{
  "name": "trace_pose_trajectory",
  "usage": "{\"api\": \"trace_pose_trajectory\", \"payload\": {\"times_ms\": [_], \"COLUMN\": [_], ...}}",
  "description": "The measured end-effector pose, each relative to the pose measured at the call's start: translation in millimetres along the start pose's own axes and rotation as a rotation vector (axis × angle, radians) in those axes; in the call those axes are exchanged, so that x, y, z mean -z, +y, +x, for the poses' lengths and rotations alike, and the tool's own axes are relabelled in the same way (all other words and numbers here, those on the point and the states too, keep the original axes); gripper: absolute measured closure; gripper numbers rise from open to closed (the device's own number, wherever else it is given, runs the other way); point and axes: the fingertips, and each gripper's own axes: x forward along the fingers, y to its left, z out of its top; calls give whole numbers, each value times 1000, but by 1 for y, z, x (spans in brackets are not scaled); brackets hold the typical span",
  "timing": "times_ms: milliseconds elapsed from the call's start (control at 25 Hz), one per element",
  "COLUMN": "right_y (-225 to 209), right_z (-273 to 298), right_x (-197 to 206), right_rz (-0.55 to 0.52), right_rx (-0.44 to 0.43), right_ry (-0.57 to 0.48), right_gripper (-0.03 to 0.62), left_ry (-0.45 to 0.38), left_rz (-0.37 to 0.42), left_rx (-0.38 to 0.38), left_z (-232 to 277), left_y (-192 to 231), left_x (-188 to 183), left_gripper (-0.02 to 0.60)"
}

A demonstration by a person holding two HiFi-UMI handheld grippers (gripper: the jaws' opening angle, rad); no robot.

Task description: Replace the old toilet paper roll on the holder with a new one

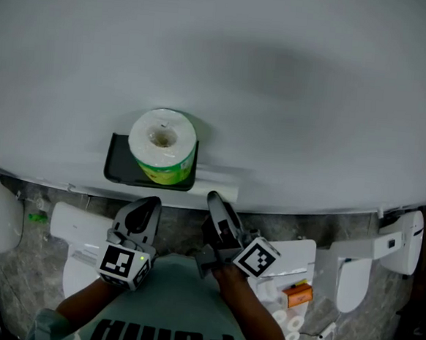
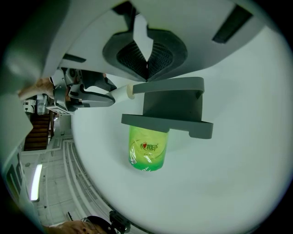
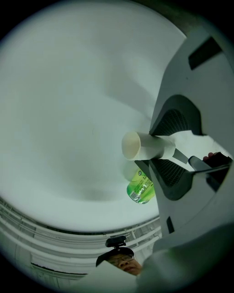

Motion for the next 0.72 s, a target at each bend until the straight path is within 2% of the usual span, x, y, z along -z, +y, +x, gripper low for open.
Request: {"api": "trace_pose_trajectory", "payload": {"times_ms": [480, 720], "right_y": [37, 74], "right_z": [-32, -39], "right_x": [-2, 10], "right_rz": [-212, -354], "right_rx": [62, 75], "right_ry": [-55, -40], "right_gripper": [428, 428], "left_ry": [7, 10], "left_rz": [-13, -35], "left_rx": [106, 113], "left_z": [-3, -17], "left_y": [-16, -10], "left_x": [7, 13], "left_gripper": [578, 578]}}
